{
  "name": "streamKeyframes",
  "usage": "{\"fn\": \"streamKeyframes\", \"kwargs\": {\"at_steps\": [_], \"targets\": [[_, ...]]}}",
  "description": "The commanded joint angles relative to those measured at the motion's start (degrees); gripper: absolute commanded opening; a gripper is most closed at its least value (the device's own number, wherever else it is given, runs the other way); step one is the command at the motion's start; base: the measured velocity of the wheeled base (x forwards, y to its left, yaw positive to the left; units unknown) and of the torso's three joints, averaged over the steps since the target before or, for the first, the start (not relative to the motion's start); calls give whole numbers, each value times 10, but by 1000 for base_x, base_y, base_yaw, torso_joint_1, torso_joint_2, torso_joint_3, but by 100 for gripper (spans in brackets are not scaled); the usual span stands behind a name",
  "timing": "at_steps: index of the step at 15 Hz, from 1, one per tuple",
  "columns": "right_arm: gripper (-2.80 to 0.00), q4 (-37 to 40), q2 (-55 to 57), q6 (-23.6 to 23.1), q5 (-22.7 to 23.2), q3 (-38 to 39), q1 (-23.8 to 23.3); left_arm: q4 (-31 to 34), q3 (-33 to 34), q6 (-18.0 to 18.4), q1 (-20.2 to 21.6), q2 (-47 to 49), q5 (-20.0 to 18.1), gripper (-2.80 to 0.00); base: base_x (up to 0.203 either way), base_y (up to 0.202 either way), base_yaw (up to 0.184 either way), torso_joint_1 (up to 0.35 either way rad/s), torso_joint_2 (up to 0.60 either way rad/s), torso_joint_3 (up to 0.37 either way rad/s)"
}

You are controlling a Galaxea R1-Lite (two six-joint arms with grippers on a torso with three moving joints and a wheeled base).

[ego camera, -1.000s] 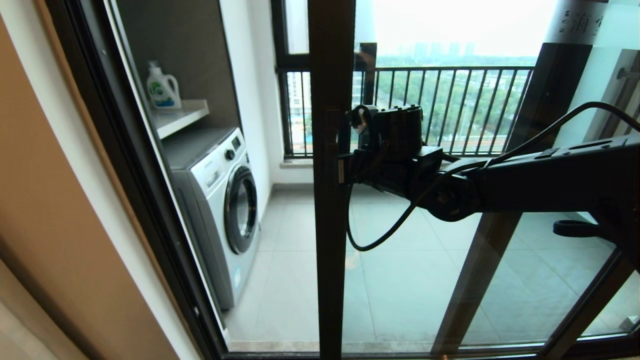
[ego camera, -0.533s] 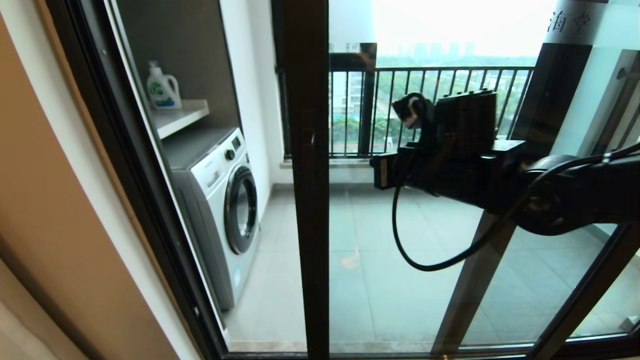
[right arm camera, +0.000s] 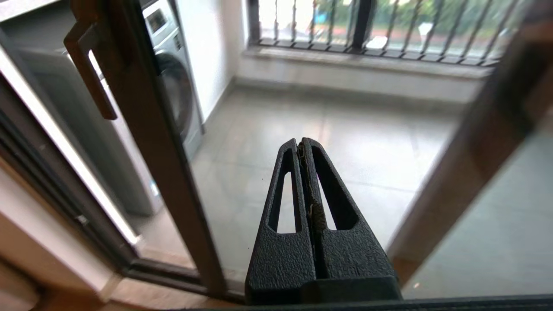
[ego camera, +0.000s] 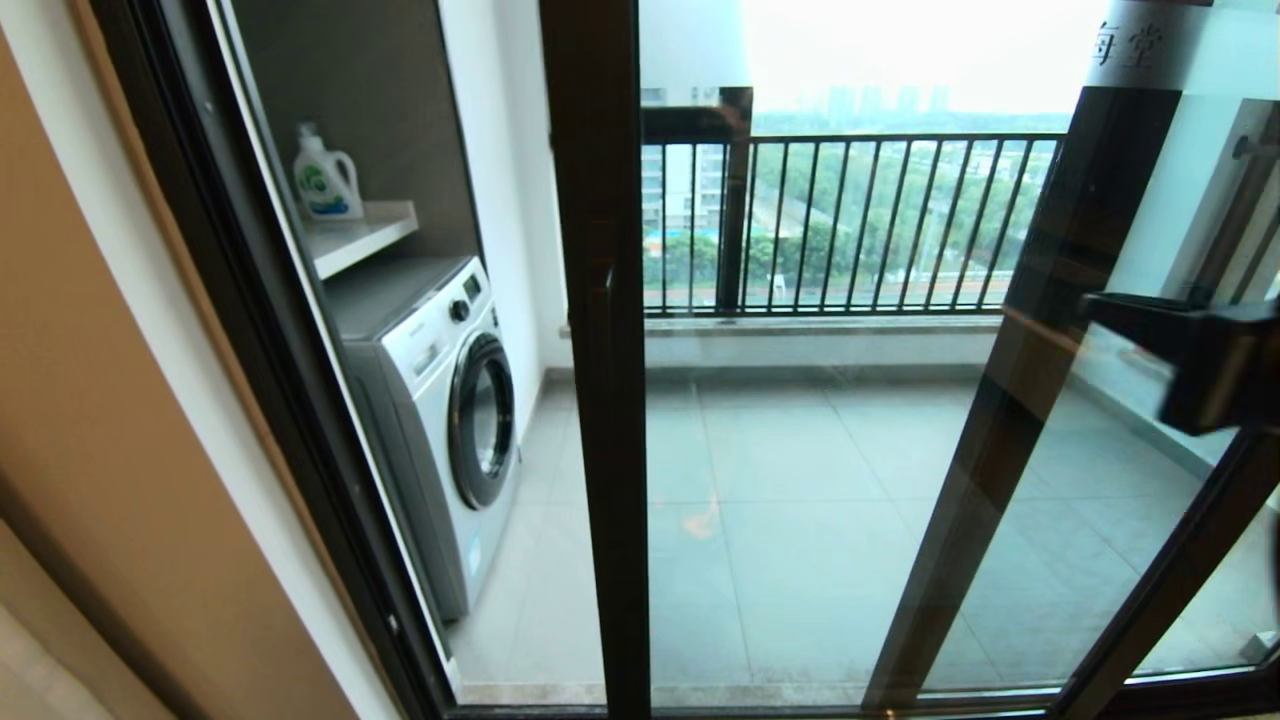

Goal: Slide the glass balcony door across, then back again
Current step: Close the slid door

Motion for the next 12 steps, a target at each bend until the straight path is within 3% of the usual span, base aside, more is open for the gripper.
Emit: {"fn": "streamKeyframes", "kwargs": {"at_steps": [1,3,4,7,9,11,12], "targets": [[-280,77,-211,-62,-18,12,-6,0,0,0,0,1,0,-280,0,0,0,0,0,0],[-280,154,-299,-121,-40,-8,-35,0,0,0,0,1,0,-280,0,0,0,0,0,0],[-280,181,-326,-139,-46,-21,-75,0,0,0,0,1,0,-280,0,0,0,0,0,0],[-280,232,-425,-174,-43,-29,-145,0,0,0,0,1,0,-280,0,0,0,0,0,0],[-280,272,-476,-154,-51,-31,-165,0,0,0,0,1,0,-280,0,0,0,0,0,0],[-280,291,-473,-82,-104,-32,-175,0,0,0,0,1,0,-280,0,0,0,0,0,0],[-280,292,-473,-87,-104,-45,-175,0,0,0,0,1,0,-280,0,0,0,0,0,0]]}}
